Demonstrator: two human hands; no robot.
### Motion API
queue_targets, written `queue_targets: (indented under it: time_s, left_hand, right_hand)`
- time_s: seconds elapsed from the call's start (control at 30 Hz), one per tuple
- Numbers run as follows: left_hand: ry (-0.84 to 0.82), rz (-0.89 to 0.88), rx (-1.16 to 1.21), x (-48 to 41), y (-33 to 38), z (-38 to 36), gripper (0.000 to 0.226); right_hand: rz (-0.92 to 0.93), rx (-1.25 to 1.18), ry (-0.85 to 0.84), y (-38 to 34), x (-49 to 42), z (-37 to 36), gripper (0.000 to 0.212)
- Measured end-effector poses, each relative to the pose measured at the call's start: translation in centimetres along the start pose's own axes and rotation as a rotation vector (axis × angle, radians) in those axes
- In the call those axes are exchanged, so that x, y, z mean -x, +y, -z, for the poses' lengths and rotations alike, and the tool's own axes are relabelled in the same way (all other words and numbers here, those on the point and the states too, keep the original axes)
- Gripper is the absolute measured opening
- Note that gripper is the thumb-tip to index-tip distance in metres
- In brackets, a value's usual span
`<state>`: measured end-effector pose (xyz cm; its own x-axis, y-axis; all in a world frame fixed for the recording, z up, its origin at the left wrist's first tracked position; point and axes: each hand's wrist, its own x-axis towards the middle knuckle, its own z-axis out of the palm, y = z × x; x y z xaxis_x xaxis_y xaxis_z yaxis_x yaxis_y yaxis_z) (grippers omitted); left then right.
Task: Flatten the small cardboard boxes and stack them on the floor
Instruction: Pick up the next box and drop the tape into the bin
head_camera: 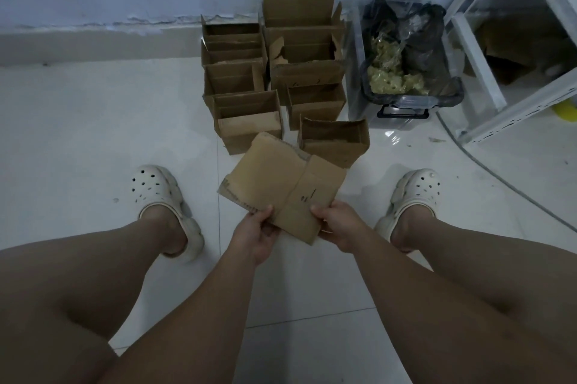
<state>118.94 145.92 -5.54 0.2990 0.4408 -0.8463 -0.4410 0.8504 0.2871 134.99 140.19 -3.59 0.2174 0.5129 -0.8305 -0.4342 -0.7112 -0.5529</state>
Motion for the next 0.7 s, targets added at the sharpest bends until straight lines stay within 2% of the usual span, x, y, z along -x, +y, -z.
queue_targets:
  time_s: [0.1,0.2,0.3,0.4,0.47,0.6,0.7]
  left_hand:
    - [0.129,-0.006,0.056,-0.7,0.7,1.4,0.02]
    - [0.247,-0.051,0.001,-1.8,1.7,3.4,0.023]
    - [0.249,-0.086,-0.099,-2.7,2.1,4.5,0.031]
    - [0.258,-0.109,-0.211,-3.5,1.7,4.6,0.036]
    - [0.292,-0.124,-0.263,-3.8,1.3,4.3,0.035]
    - [0.484,-0.165,-0.333,-5.0,1.2,4.2,0.023]
    - [0.567,-0.17,-0.39,-6.3,1.7,4.4,0.033]
  right_hand:
    - [0.07,0.126,0.116,0.9,-0.6,0.5,0.026]
    - [0.101,0.191,0.174,1.7,-1.2,0.9,0.034]
    - [0.068,0.191,0.161,2.1,-1.9,0.9,0.03]
    - [0.081,0.205,0.262,2.7,-2.7,1.2,0.021]
    - [0.083,0.279,0.332,3.5,-3.1,1.3,0.028]
    - [0.04,0.453,0.415,3.9,-3.1,1.1,0.052]
    - [0.089,0.623,0.519,2.2,-3.5,1.3,0.05]
